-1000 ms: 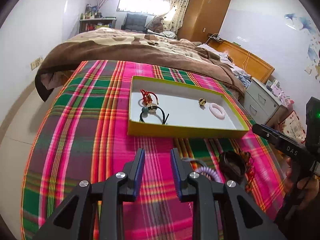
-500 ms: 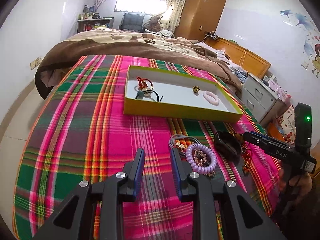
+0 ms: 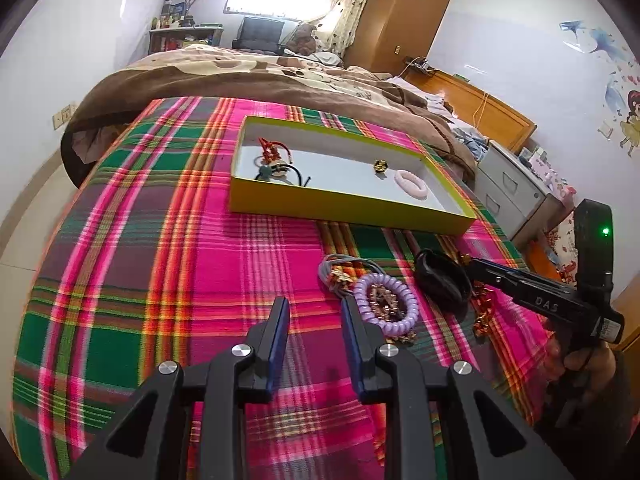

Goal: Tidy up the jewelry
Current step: 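Grasp the dark beaded bracelet with the right tool while the left tool grasps the lavender coil bracelet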

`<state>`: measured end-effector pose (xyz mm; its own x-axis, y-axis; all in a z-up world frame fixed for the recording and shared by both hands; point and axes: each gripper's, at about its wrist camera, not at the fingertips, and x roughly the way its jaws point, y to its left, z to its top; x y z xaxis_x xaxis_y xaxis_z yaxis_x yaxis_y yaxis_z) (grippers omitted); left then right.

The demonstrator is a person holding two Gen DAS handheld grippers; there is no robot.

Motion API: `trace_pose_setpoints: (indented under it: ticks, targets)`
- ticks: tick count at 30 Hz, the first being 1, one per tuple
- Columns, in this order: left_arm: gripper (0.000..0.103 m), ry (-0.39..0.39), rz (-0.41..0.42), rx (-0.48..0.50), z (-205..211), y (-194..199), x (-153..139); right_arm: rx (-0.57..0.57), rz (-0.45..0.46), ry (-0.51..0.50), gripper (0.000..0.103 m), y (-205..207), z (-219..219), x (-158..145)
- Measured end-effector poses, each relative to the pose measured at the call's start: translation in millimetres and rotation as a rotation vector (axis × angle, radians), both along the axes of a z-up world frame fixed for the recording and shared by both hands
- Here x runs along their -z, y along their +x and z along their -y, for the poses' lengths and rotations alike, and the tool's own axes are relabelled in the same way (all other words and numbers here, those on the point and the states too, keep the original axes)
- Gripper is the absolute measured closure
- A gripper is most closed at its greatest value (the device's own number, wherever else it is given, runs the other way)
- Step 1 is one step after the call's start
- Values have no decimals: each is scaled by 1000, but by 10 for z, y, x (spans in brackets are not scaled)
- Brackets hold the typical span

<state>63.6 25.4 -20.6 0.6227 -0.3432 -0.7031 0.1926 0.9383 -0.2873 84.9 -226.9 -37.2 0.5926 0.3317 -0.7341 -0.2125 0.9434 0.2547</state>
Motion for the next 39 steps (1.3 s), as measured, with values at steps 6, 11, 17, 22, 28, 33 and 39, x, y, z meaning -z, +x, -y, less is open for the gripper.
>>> trace_pose_setpoints:
  ticks: [6,11,17,22,28,33,39]
  targets:
    - [77,0,-13,31,112,27,9,-9,1,0,78,-13,15,7]
    - [77,-7,-35,63,241,74,52,17,32,-2,87,-48,57,-49]
    - [77,29,-47,62,365,119,105,41,54,8,87,-69,117,-85]
    - [77,113,-53,36,418,165,133,50,65,14,87,-77,139,-107]
    - [77,211,-54,51,528,180,137,51,71,23,87,-85,157,-113]
    - [77,293,-40,86,639,167,149,50,78,26,87,-93,151,-126]
    - [92,296,-31,119,697,156,145,53,79,35,87,-103,185,-129]
